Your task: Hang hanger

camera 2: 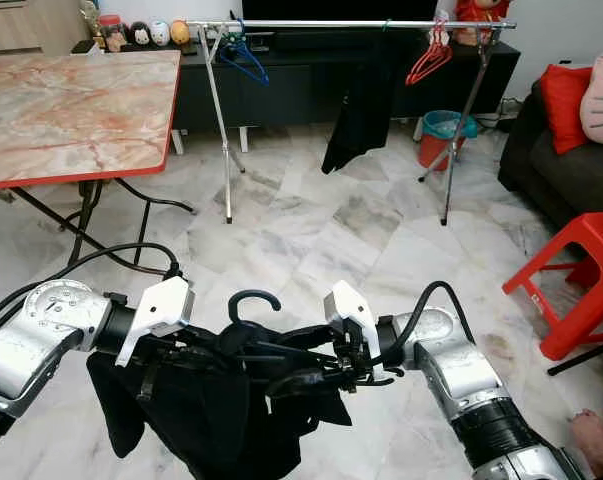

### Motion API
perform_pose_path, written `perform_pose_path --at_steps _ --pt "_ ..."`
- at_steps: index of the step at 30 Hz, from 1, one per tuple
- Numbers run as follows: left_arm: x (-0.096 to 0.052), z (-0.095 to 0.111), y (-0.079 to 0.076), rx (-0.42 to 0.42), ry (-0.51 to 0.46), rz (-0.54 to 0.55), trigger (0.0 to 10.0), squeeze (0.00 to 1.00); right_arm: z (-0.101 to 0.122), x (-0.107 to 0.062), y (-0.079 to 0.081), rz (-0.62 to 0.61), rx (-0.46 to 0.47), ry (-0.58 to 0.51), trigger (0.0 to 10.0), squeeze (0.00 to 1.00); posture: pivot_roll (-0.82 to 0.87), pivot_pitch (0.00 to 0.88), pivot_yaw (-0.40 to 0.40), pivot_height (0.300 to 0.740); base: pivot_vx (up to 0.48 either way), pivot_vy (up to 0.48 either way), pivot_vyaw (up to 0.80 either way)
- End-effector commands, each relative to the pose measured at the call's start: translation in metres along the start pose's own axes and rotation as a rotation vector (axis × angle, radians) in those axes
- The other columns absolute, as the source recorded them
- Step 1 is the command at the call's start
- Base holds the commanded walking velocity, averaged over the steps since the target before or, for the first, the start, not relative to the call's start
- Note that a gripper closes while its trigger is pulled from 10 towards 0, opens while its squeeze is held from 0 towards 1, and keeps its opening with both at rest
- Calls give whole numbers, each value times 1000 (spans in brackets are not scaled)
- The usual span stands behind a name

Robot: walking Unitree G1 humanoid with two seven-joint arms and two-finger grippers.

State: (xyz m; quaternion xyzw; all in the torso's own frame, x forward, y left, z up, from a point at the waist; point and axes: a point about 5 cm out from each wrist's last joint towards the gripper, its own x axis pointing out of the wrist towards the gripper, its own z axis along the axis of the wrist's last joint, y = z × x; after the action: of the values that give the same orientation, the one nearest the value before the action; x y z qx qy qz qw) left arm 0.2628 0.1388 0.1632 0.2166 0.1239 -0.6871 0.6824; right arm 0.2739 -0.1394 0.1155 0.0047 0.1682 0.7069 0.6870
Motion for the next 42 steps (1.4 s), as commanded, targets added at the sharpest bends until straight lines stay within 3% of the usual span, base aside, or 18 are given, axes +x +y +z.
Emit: perform_pose_path --at_steps 1,26,27,42 --pt "3 12 -2 60 -24 -16 10000 0 2 2 -1 -4 -8 -18 0 0 60 0 -8 740 0 0 0" --pt "3 11 -1 72 -15 -7 10000 27 -5 8 3 27 18 -30 0 0 62 0 -12 740 0 0 0" --pt "3 11 -1 70 -16 -7 10000 1000 -5 8 3 26 18 -28 0 0 61 0 -12 740 0 0 0" --pt "3 11 1 66 -15 9 10000 1000 -7 11 3 14 21 -27 0 0 63 0 -13 740 0 0 0"
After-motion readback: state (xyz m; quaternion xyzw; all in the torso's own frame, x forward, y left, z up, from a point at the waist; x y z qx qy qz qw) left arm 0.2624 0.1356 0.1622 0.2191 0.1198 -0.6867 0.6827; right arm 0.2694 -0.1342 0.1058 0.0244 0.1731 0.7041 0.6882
